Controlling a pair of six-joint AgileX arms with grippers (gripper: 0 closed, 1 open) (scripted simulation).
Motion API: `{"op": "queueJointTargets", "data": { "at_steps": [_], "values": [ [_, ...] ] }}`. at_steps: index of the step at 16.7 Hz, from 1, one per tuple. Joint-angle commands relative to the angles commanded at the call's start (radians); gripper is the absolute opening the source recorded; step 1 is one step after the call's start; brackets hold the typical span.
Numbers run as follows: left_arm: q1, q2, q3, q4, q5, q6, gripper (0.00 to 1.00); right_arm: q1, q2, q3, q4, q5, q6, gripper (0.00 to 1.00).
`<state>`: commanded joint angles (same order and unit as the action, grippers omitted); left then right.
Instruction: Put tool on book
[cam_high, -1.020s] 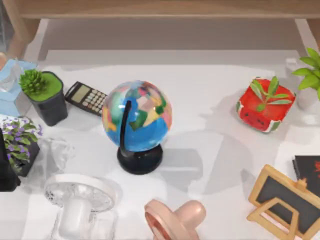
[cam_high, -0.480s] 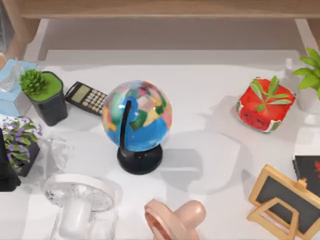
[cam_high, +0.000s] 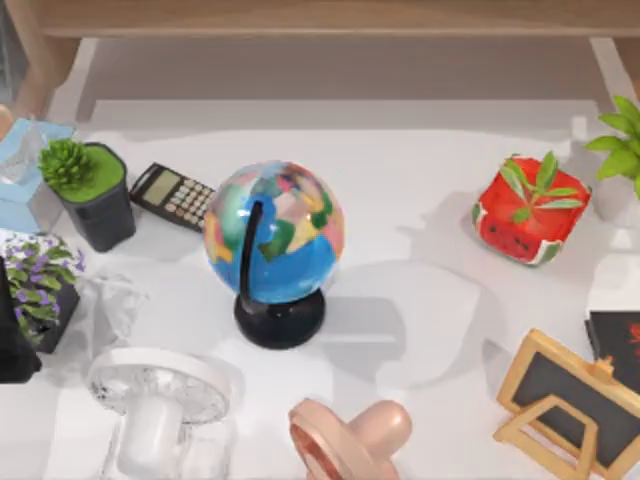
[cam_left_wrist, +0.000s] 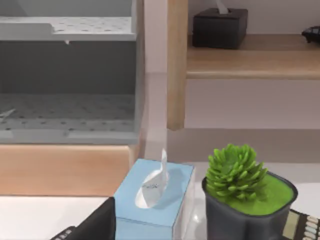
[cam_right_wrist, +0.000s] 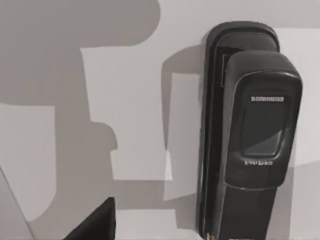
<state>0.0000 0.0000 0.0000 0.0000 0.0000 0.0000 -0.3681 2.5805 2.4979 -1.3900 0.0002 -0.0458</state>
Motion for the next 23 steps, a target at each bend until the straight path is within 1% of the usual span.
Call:
{"op": "queueJointTargets", "data": {
  "at_steps": [6,10,15,23],
  "values": [
    [0.0,0.0,0.0,0.0,0.0,0.0,1.0,-0.004,-0.008,-0.105,0.088,0.001,-0.003,1.0],
    [0.0,0.0,0.0,0.0,0.0,0.0,1.0,0.005,0.023,-0.121,0.149,0.002,0.006,1.0],
    [0.0,0.0,0.0,0.0,0.0,0.0,1.0,0.008,0.032,-0.124,0.157,0.002,0.008,1.0],
    [0.0,0.0,0.0,0.0,0.0,0.0,1.0,0.008,0.032,-0.124,0.157,0.002,0.008,0.4]
  ]
}}
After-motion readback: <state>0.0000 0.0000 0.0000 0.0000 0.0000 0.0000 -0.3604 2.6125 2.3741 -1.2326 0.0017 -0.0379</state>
